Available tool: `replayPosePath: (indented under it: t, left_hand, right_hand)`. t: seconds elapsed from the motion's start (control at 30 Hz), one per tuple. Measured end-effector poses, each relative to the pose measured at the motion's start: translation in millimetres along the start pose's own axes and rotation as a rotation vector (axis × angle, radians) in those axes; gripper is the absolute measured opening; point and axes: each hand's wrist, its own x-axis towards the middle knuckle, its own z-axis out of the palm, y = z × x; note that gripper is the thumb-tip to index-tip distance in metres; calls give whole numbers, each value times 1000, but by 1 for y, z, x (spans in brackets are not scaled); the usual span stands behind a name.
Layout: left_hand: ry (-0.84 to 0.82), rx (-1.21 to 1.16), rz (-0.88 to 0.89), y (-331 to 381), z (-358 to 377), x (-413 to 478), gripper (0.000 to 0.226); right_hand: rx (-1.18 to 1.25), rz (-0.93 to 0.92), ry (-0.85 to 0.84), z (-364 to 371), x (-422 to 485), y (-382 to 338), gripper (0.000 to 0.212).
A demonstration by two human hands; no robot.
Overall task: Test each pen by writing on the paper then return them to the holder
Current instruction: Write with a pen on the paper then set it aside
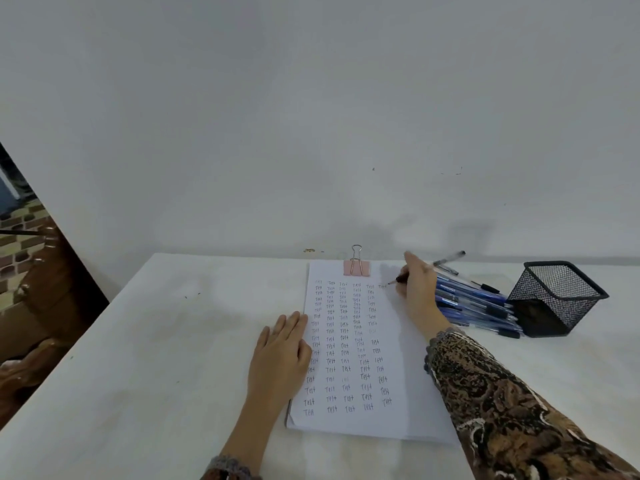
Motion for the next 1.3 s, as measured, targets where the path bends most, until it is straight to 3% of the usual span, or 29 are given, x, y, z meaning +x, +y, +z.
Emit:
replayPosePath:
  t: [0.13, 0.3, 0.47, 0.67, 0.87, 0.93, 1.03, 1.3]
  left_hand:
    - [7, 6, 0, 0, 1, 0, 86]
    - [10, -4, 7, -2, 4, 1, 89]
    - [39, -26, 16, -3, 4, -1, 87]
    - [30, -34, 18, -1, 2, -2, 89]
    - [18, -19, 27, -2, 2, -4, 90]
    - [0, -25, 21, 0, 0, -6, 83]
    - [-21, -25, 13, 2, -3, -5, 50]
    - [-22, -31, 6, 2, -2, -5, 48]
  right_hand:
    - [130, 101, -72, 1, -20, -15, 44]
    - [310, 137, -52, -9, -50, -23, 22]
    - [259, 139, -29, -25, -73, -33, 22]
    - [-246, 28, 70, -38, -115, -37, 30]
    - [-930, -97, 146, -81, -141, -42, 20]
    - [-1087, -60, 206, -104, -143, -44, 20]
    - [-1190, 73, 255, -140, -145, -47, 28]
    - [-1397, 319, 86, -172, -156, -53, 15]
